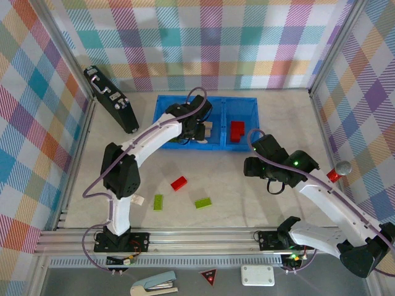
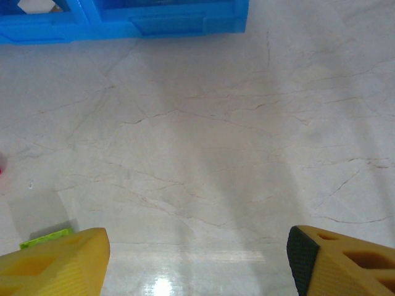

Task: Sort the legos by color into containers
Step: Place the lego in the container.

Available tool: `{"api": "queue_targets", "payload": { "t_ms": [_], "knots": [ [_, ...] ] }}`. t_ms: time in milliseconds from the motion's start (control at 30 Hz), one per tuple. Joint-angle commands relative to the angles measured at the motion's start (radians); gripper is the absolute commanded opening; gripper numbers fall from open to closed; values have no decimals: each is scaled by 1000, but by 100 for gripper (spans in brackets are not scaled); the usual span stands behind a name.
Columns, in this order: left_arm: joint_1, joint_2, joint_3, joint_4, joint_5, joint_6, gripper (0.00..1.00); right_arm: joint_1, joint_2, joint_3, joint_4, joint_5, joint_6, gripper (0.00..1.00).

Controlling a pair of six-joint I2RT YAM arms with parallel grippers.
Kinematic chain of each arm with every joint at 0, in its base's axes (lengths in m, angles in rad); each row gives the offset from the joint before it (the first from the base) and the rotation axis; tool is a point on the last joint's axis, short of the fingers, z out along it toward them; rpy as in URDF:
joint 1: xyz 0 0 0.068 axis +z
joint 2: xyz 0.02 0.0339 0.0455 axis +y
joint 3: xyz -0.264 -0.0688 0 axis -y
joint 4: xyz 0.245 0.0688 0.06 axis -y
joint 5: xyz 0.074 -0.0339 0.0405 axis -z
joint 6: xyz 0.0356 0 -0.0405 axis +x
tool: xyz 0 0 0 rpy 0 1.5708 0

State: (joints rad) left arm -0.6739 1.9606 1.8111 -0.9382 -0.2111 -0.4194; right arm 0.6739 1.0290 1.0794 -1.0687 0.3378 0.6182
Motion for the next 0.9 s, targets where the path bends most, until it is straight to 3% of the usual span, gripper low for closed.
{"api": "queue_targets", "payload": {
  "t_ms": [0, 867],
  "knots": [
    [-11, -92, -91, 18, 19, -30, 52, 22, 18, -9, 18, -23, 34, 77],
    [-11, -458, -729, 86, 94, -191, 52, 165, 160, -13, 79, -41, 89, 77]
  ]
}}
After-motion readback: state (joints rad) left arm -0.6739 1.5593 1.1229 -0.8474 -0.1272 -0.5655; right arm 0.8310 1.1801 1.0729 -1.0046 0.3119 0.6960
